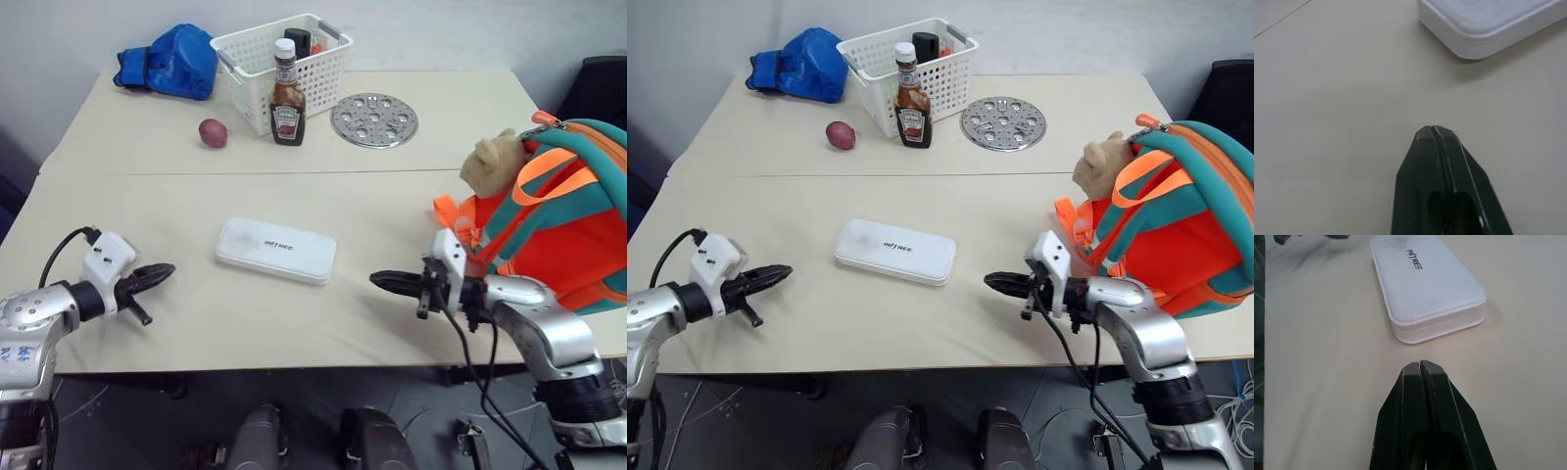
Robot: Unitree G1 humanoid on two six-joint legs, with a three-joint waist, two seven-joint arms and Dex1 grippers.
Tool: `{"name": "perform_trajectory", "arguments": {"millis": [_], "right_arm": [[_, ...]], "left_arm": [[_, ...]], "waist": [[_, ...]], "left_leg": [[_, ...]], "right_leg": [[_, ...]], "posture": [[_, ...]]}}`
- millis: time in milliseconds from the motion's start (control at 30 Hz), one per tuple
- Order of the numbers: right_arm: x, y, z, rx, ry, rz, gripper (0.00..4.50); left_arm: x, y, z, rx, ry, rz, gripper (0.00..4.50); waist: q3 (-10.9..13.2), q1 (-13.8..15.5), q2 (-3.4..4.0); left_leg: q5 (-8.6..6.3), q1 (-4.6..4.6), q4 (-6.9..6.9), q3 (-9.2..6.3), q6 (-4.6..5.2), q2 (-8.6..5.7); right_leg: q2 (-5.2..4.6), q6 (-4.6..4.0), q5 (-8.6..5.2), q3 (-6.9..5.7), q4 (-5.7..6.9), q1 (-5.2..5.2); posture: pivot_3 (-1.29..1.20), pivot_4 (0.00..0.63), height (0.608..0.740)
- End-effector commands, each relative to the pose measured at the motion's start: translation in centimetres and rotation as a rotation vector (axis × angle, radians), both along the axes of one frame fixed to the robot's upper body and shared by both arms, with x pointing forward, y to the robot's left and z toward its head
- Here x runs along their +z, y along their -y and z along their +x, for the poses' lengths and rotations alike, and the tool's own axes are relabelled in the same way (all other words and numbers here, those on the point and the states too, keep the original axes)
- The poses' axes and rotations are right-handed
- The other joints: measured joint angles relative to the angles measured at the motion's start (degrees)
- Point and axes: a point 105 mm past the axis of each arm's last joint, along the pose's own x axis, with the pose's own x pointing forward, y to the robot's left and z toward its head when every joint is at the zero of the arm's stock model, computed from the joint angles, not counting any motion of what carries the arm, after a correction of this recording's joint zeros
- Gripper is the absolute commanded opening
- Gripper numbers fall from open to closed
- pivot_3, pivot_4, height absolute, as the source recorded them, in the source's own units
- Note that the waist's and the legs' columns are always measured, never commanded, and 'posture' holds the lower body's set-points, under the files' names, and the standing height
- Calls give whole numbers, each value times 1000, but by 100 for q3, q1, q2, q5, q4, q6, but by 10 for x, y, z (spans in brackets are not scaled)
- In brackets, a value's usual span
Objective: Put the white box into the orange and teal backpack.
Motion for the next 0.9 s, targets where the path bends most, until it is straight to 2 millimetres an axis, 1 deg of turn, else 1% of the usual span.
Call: {"name": "perform_trajectory", "arguments": {"millis": [33,133,233,367,500,700,800,900], "right_arm": [[1,-11,13,-31,56,-10,0],[-4,-18,24,-72,68,-26,0],[-8,-20,37,-128,90,-48,0],[-10,-20,42,-149,107,-55,0],[-7,-18,46,-169,120,-58,0],[5,-5,50,-205,151,-74,0],[9,0,50,-210,164,-93,0],[8,4,49,-213,167,-109,0]], "left_arm": [[4,9,18,-16,37,8,18],[4,20,33,-38,50,6,18],[2,38,49,-89,47,-2,18],[-3,50,52,-143,30,-2,18],[-4,70,44,-238,10,-38,18],[-10,93,9,-370,-49,-68,18],[-13,98,-2,-386,-67,-63,18],[-17,90,-2,-322,-70,-44,18]], "waist": [[-1,-7,-1],[-1,-9,-4],[-2,-6,-6],[-3,-8,-6],[-2,-38,-6],[-2,-132,-6],[-2,-132,-6],[-2,-132,-6]], "left_leg": [[1,0,2,1,-2,0],[2,1,8,4,-3,0],[4,1,15,5,-6,-1],[6,-2,18,6,-8,-1],[6,-2,22,8,-8,0],[7,-2,19,6,-10,2],[8,-1,18,4,-11,3],[9,2,18,3,-12,3]], "right_leg": [[1,1,0,0,3,0],[1,2,1,1,14,-1],[3,2,0,0,26,-3],[5,2,0,0,42,-4],[6,3,0,1,48,-4],[6,3,0,4,48,-4],[6,3,0,4,46,-4],[5,3,0,5,33,-4]], "posture": [[0,150,740],[0,150,740],[0,150,740],[0,150,740],[0,150,740],[0,150,740],[0,150,740],[0,150,740]]}}
